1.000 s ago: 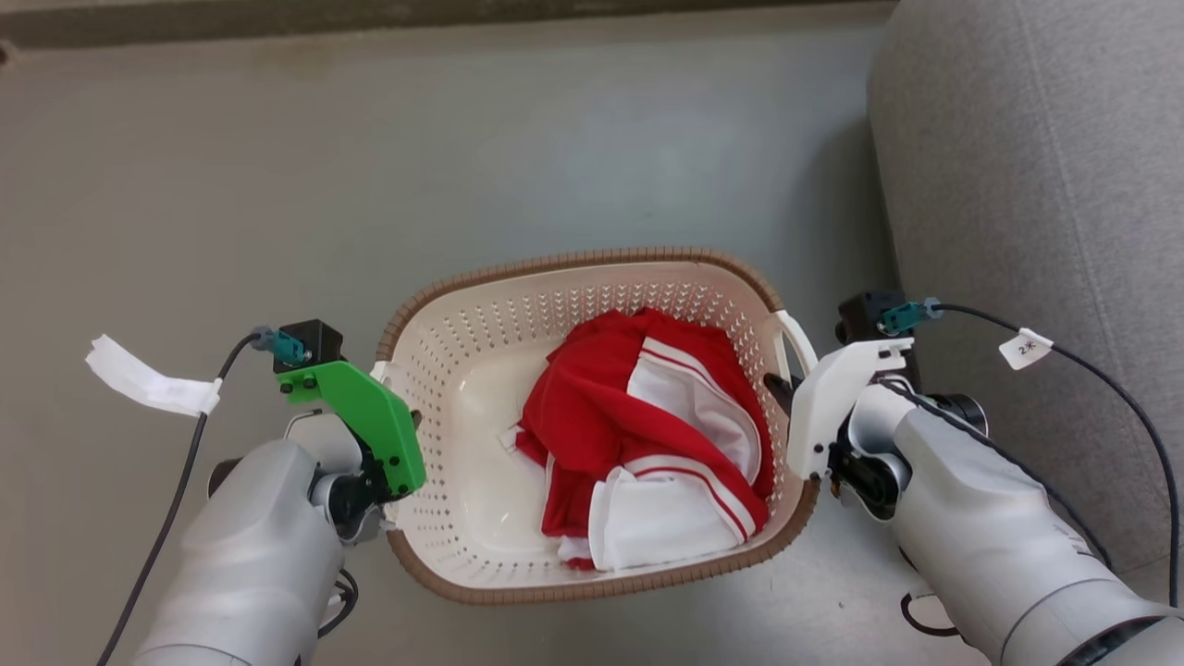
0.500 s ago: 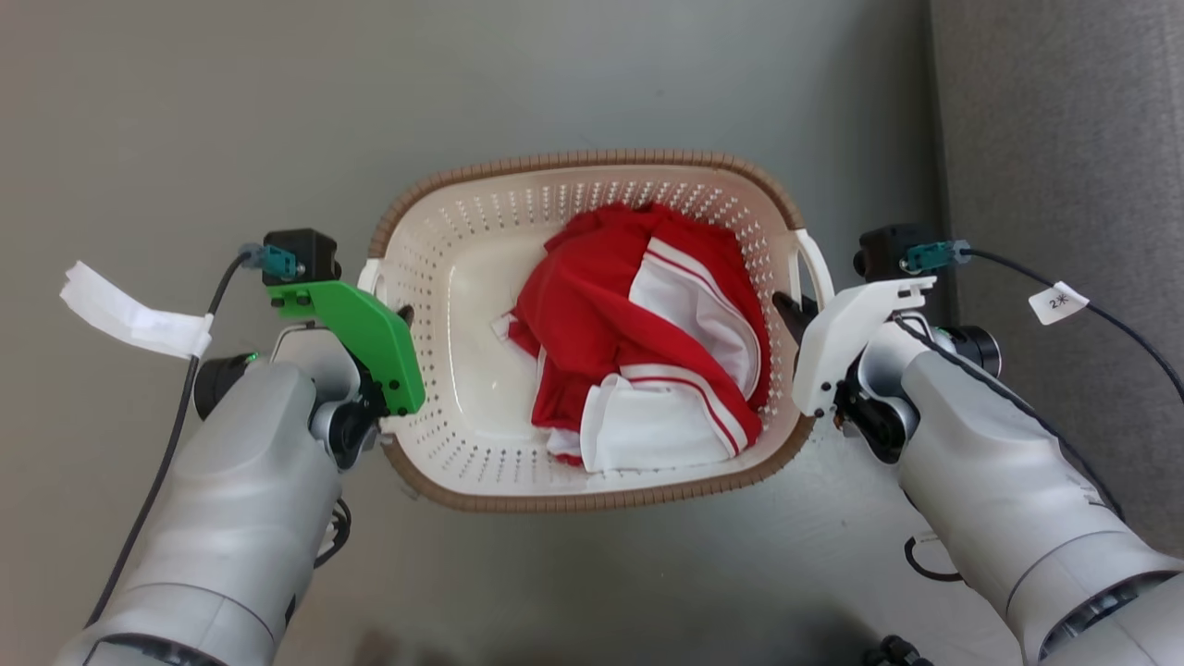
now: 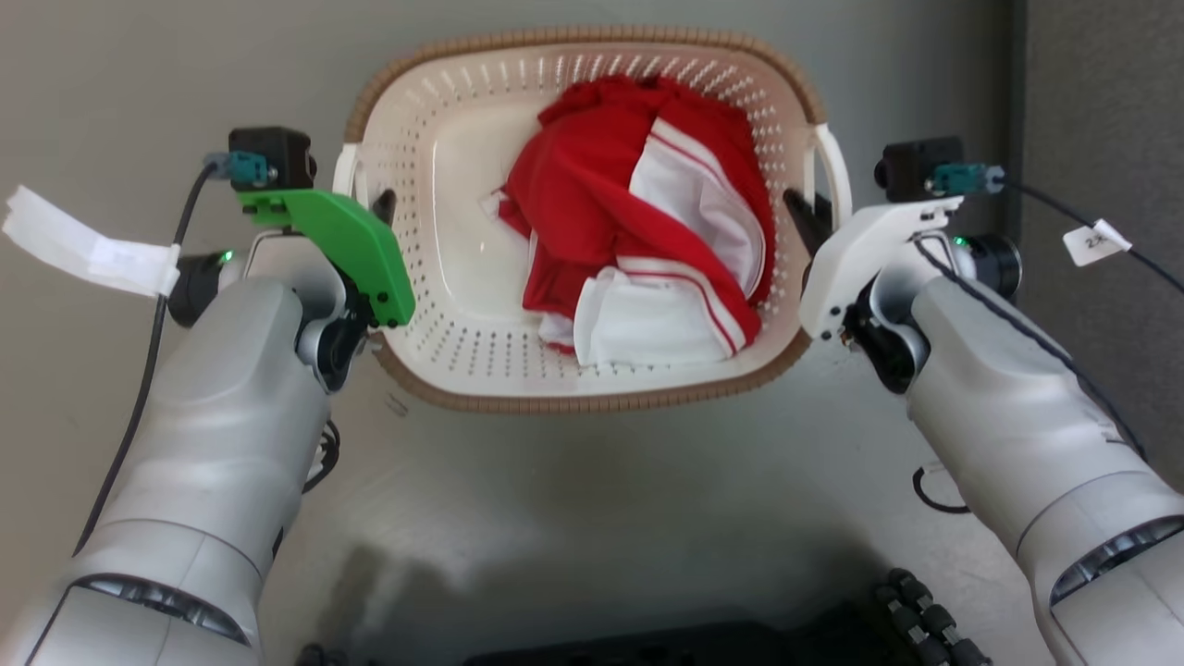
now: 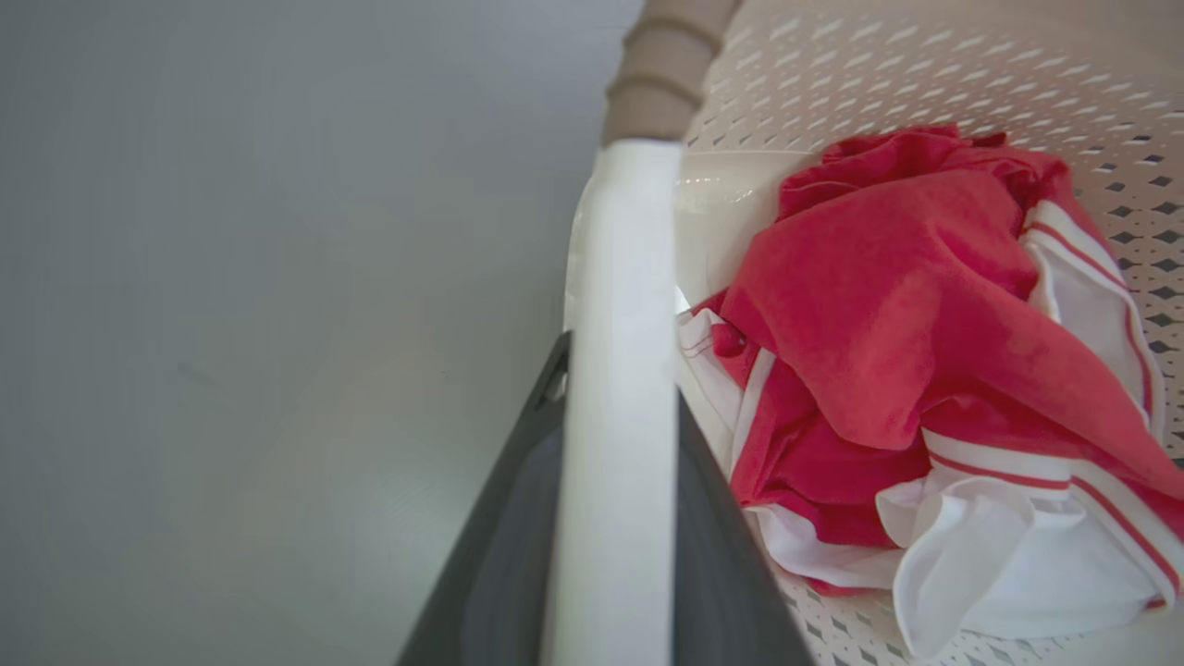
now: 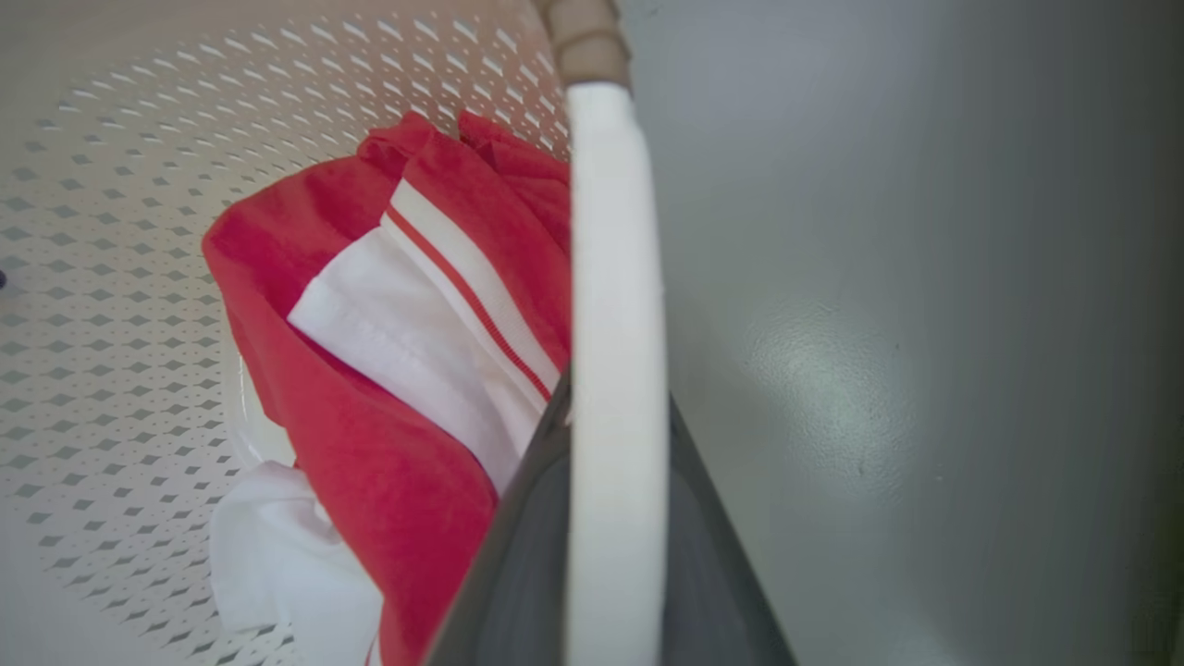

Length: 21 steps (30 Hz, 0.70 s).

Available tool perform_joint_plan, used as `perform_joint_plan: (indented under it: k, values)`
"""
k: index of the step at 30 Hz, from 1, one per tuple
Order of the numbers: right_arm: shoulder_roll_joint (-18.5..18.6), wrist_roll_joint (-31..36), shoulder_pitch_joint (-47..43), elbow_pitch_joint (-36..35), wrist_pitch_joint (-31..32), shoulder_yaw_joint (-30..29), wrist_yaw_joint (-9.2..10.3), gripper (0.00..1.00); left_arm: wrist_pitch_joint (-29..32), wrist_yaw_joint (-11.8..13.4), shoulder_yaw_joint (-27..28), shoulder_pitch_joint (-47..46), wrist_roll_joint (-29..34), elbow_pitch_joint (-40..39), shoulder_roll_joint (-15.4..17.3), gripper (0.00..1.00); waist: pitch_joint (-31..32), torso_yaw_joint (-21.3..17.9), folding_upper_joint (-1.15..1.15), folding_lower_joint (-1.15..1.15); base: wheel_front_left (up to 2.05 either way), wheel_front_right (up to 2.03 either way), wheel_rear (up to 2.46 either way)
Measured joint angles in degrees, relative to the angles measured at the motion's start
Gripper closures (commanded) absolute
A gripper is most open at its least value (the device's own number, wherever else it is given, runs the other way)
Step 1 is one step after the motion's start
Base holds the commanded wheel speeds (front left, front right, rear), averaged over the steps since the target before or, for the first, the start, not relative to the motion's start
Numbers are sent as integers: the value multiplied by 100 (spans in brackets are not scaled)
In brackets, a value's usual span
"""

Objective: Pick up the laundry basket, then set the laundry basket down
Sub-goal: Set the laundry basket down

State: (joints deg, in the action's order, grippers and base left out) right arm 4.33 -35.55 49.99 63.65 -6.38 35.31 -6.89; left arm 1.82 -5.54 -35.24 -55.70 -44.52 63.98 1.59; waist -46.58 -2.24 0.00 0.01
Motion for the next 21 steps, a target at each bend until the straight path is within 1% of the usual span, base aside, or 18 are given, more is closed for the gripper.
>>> perform_joint_plan:
  k: [8, 17, 21]
  values:
    - [11, 32, 220, 40, -269, -36, 37, 100, -355, 0, -24, -195, 104, 27, -1, 100, -576, 62, 0, 0, 0, 0, 0]
    - [11, 33, 272, 144, -467, -52, 33, 100, -616, -2, -52, -216, 151, 149, -56, 100, -880, 133, 0, -1, 0, 0, 0]
    - [27, 34, 279, 165, -550, -44, -18, 100, -669, -9, -58, -240, 151, 215, -73, 100, -915, 156, 0, -1, 0, 0, 0]
